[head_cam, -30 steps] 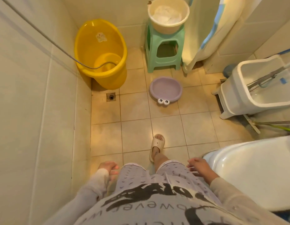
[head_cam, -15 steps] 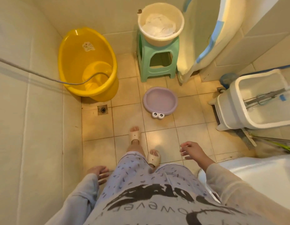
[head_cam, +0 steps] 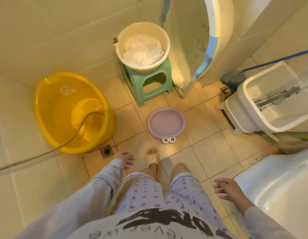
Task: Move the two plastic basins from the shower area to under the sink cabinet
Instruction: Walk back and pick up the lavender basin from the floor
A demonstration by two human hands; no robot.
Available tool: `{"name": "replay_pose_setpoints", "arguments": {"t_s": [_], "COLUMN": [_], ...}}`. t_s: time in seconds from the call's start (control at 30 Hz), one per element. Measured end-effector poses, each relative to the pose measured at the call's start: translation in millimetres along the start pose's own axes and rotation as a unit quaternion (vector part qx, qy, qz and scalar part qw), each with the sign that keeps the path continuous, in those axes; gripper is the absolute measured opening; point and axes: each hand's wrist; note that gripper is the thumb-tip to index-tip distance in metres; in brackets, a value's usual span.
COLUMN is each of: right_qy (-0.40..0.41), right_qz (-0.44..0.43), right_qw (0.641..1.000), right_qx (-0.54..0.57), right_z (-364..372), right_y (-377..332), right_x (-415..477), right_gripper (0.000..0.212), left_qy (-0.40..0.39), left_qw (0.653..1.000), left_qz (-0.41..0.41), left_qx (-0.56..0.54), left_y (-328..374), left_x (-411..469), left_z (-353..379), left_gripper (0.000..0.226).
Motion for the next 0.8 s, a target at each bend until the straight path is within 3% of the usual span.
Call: {"name": "replay_pose_setpoints", "arguments": {"t_s": [0.13, 0.4, 0.57, 0.7, 0.8], "right_qy": [0.015, -0.019, -0.040, -0.030, -0.011], "right_qz": [0.025, 0.067, 0.069, 0.058, 0.042], "right_qw": [0.999, 0.997, 0.995, 0.996, 0.998], "right_qx": [0.027, -0.017, -0.065, -0.064, -0.039], "right_z": [14, 53, 77, 105, 131], "right_y": [-12, -39, -64, -88, -104], "right_x": [5, 75, 182, 300, 393], "right_gripper": [0.026, 0.011, 0.011, 0.017, 0.025], "left_qy": [0.002, -0.009, -0.011, -0.005, 0.004], "left_qw": [0.998, 0.994, 0.996, 0.994, 0.995], "left_qz": [-0.005, -0.034, -0.057, -0.095, -0.095], "left_qx": [0.067, 0.099, 0.064, -0.052, -0.037], "left_y": [31, 65, 79, 84, 84], "left_x": [26, 102, 195, 293, 372], "left_z": [-10, 18, 56, 87, 116], "left_gripper": [0.030, 0.032, 0.030, 0.019, 0.011]}}
Point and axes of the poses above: each hand's wrist, its own x-axis towards the middle knuckle, its own z-axis out of the palm, y = z × x, and after that the axes turned 10 degrees about x, right-handed
